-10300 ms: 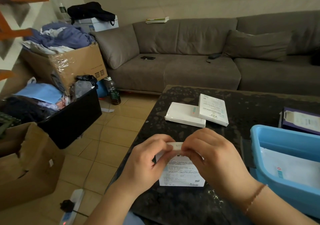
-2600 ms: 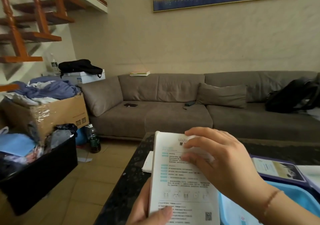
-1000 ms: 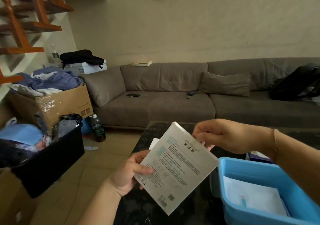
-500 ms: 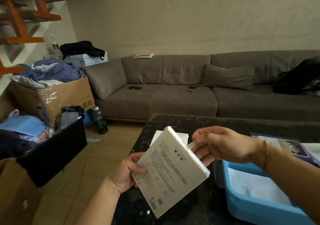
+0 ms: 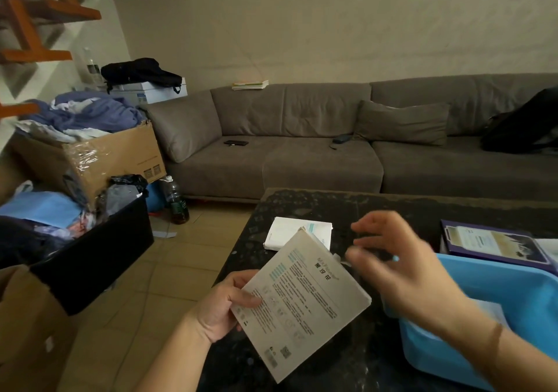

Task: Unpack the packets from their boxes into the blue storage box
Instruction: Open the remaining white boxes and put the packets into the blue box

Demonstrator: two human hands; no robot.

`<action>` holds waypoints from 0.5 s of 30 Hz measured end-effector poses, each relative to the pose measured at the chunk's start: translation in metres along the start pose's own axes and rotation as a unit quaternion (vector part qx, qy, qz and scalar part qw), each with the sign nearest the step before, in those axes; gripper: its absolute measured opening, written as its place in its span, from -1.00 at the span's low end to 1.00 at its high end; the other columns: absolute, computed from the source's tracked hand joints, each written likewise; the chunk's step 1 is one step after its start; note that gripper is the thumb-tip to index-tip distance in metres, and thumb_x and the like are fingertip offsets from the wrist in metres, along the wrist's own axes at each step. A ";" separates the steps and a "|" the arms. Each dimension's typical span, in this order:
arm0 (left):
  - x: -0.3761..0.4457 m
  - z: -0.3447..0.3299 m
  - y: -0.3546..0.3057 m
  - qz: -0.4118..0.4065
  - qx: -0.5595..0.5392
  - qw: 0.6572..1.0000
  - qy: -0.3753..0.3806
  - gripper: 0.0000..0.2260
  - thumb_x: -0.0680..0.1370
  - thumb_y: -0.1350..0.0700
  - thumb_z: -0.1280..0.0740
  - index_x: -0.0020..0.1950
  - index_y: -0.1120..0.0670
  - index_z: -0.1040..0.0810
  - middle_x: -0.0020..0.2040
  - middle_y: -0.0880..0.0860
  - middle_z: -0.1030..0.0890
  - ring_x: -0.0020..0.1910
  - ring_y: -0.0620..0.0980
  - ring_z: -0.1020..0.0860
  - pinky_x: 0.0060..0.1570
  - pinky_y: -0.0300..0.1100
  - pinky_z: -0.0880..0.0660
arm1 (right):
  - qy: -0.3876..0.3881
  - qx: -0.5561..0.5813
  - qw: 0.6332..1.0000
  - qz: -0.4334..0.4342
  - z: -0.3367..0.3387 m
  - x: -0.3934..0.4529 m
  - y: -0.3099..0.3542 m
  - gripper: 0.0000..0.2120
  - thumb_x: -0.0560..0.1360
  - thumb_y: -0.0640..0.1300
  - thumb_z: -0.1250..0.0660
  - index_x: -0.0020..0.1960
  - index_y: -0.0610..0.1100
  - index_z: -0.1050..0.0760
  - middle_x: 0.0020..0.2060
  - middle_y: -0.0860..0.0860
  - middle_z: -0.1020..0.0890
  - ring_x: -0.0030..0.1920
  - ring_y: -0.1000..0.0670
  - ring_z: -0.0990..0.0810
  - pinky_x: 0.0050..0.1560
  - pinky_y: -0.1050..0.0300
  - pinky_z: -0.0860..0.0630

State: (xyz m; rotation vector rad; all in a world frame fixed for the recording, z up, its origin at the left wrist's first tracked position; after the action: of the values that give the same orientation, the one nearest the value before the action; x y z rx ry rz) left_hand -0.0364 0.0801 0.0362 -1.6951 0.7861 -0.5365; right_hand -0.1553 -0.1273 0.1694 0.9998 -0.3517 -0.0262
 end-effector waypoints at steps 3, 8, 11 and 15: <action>-0.001 -0.003 0.003 0.006 -0.014 1.000 0.013 -0.70 0.36 0.26 -0.48 0.09 0.21 -0.67 0.07 0.27 -0.65 0.08 0.29 -0.62 -0.17 -0.03 -0.61 | 0.096 -0.095 0.989 -0.060 -0.027 -0.014 -0.016 -0.13 0.23 0.34 -0.39 0.43 0.23 -0.08 0.21 0.29 -0.44 0.21 0.19 -0.48 0.18 0.13 -0.58; -0.003 0.001 0.007 0.016 0.001 1.000 -0.007 -0.71 0.38 0.20 -0.49 0.10 0.13 -0.68 0.10 0.22 -0.66 0.16 0.31 -0.58 0.03 0.08 -0.45 | 0.112 -0.040 0.987 -0.110 -0.031 -0.008 -0.032 -0.34 0.40 0.04 -0.48 0.38 0.19 -0.22 -0.11 0.13 -0.71 -0.08 0.16 -0.70 -0.02 0.09 -0.66; -0.004 0.006 0.013 0.031 0.006 0.999 -0.014 -0.65 0.38 0.17 -0.52 0.15 0.17 -0.64 0.14 0.27 -0.62 0.20 0.45 -0.49 -0.03 0.04 -0.34 | 0.125 -0.012 0.986 -0.113 -0.031 -0.011 -0.035 -0.37 0.42 -0.02 -0.48 0.38 0.18 -0.25 -0.19 0.14 -0.73 -0.11 0.17 -0.70 -0.06 0.11 -0.67; -0.002 0.007 0.018 0.040 0.018 0.999 0.001 -0.63 0.42 0.18 -0.49 0.20 0.24 -0.59 0.16 0.32 -0.60 0.16 0.41 -0.54 -0.15 -0.05 -0.40 | 0.110 -0.036 0.989 -0.092 -0.033 -0.012 -0.037 -0.33 0.46 -0.02 -0.45 0.45 0.20 -0.20 -0.19 0.19 -0.72 -0.10 0.23 -0.69 -0.09 0.26 -0.64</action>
State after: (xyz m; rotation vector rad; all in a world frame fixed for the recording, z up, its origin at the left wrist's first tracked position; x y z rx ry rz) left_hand -0.0366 0.0836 0.0171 -1.6244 0.8373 -0.4948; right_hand -0.1519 -0.1186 0.1193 0.9508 -0.0559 -0.0948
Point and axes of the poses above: each hand's wrist, its own x-axis towards the middle knuckle, its own z-axis out of the back of the hand, y = z × x, the point moved 8 cm from there along x, towards the middle knuckle
